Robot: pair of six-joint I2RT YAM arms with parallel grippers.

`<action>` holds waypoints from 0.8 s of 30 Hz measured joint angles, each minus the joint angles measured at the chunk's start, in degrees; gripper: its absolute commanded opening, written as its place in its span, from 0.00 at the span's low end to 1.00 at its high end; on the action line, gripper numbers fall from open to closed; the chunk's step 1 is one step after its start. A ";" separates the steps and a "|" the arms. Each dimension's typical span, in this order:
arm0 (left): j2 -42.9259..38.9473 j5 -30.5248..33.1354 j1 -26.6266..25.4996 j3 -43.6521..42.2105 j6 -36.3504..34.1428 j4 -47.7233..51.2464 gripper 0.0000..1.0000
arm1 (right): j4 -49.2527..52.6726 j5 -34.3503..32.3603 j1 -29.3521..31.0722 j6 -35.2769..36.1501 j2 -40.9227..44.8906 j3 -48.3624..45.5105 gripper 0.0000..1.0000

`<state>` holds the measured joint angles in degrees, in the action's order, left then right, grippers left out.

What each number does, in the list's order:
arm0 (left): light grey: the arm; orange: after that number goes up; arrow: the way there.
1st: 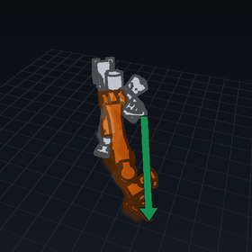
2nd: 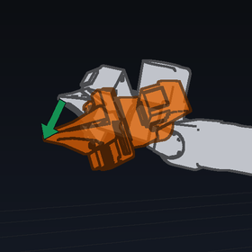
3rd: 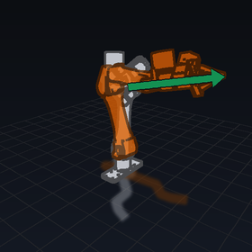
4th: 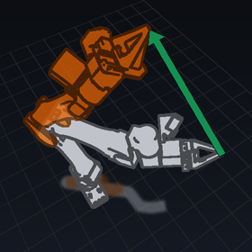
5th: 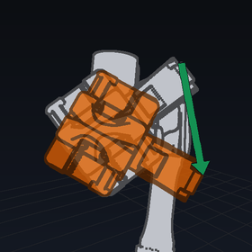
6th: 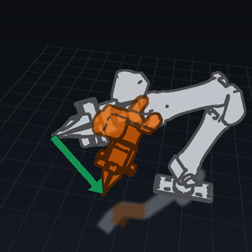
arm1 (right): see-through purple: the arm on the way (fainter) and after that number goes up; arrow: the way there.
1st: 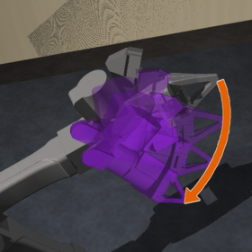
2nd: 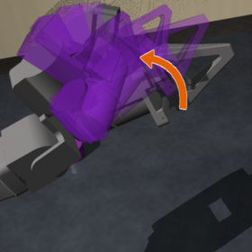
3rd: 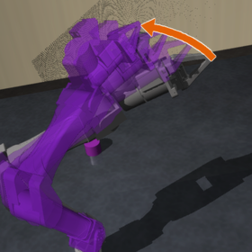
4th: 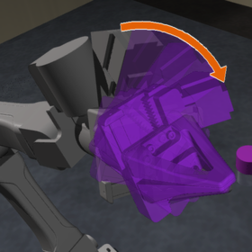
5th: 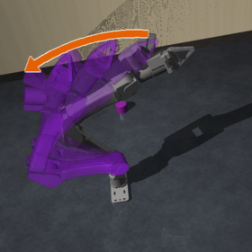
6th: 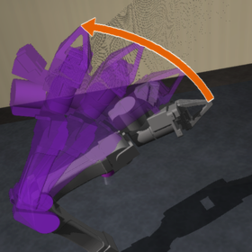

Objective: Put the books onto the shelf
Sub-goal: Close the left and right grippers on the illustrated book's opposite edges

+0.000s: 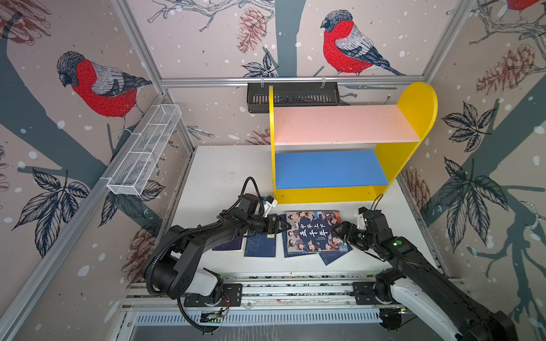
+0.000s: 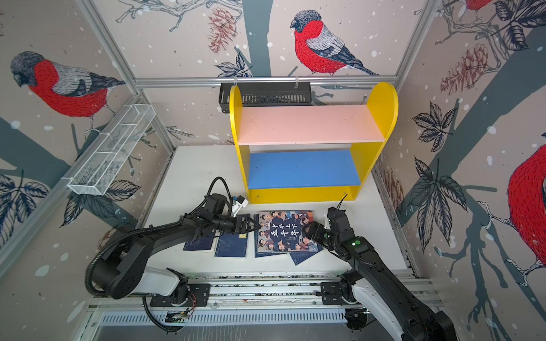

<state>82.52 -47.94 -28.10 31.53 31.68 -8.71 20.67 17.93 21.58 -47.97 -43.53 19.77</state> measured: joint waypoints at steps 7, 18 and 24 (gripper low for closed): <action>2.67 -0.28 -0.37 0.07 0.94 -0.04 0.94 | -0.26 0.24 0.07 -0.02 -0.61 -0.87 0.80; 5.79 -2.54 -2.01 1.31 1.42 -1.77 0.94 | -2.97 1.31 0.09 -0.07 -1.88 -1.57 0.74; 7.76 -3.87 -2.93 1.49 1.88 -3.26 0.93 | -4.02 1.51 0.09 -0.20 -2.08 -2.40 0.73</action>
<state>90.28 -51.81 -31.03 33.01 33.56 -11.97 16.64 19.44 21.67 -48.16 -45.60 17.37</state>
